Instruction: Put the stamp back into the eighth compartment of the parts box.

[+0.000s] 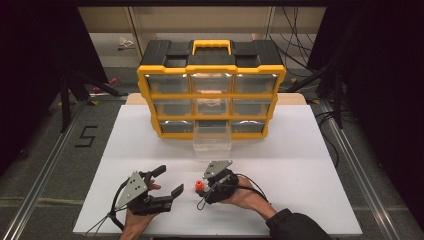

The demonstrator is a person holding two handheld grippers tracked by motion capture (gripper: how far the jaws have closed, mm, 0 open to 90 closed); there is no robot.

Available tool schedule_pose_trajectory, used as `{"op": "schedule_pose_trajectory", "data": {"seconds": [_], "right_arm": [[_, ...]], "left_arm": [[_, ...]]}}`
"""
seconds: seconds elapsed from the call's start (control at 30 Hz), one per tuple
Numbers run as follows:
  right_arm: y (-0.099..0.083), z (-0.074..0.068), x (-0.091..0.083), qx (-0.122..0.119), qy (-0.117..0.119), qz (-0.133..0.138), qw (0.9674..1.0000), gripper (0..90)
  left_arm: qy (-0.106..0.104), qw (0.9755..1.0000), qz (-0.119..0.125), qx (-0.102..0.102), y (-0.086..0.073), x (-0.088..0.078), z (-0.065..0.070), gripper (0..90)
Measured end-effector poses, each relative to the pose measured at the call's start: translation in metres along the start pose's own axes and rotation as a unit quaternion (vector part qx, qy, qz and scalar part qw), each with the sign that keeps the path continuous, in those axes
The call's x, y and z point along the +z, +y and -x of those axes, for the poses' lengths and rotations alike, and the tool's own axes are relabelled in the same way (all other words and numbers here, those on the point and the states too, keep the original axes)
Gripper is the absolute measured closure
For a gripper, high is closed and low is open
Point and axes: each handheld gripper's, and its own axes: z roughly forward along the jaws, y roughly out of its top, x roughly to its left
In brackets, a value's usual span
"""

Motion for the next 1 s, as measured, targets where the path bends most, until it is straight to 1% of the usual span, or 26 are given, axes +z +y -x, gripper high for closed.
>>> {"op": "schedule_pose_trajectory", "data": {"seconds": [0.1,0.2,0.23,0.27,0.53,0.57,0.77,0.83,0.87,0.9,0.93,1.0], "right_arm": [[0.001,0.001,0.004,-0.007,0.001,-0.006,1.0000,35.6],[0.003,0.000,0.008,-0.001,0.002,-0.013,0.9999,37.9],[0.003,0.000,0.010,-0.005,0.004,-0.014,0.9999,38.6],[0.003,-0.001,0.011,-0.001,0.006,-0.016,0.9998,39.5],[0.006,-0.001,0.016,0.000,0.009,-0.031,0.9995,46.1],[0.006,0.000,0.017,-0.004,0.009,-0.032,0.9994,46.9],[0.009,0.000,0.021,-0.005,0.012,-0.043,0.9990,52.0],[0.010,0.001,0.023,-0.006,0.016,-0.052,0.9985,54.3],[0.010,0.001,0.025,-0.011,0.016,-0.053,0.9984,54.9],[0.010,0.001,0.025,-0.011,0.016,-0.053,0.9984,54.9],[0.010,0.002,0.025,-0.012,0.016,-0.056,0.9982,57.0],[0.010,0.002,0.026,-0.012,0.018,-0.059,0.9980,58.6]], "left_arm": [[0.000,1.0000,0.000,-0.001,0.000,0.000,0.000,16.0],[0.000,1.0000,-0.001,-0.002,0.000,0.000,-0.001,16.0],[0.000,1.0000,-0.001,-0.002,0.000,0.000,-0.001,16.0],[0.000,1.0000,-0.001,-0.003,0.000,0.000,-0.001,16.0],[0.001,1.0000,-0.003,-0.002,0.000,0.000,-0.001,16.0],[0.001,1.0000,-0.002,-0.002,0.000,0.000,-0.001,16.0],[0.001,1.0000,-0.002,-0.002,0.000,0.000,-0.001,16.1],[0.001,1.0000,-0.002,-0.003,0.000,0.000,-0.001,16.1],[0.001,1.0000,-0.002,-0.003,0.000,0.000,-0.001,16.1],[0.001,1.0000,-0.002,-0.003,0.000,0.000,-0.001,16.0],[0.001,1.0000,-0.002,-0.003,0.000,0.000,-0.001,16.1],[0.001,1.0000,-0.002,-0.003,0.000,0.000,-0.001,16.1]]}}
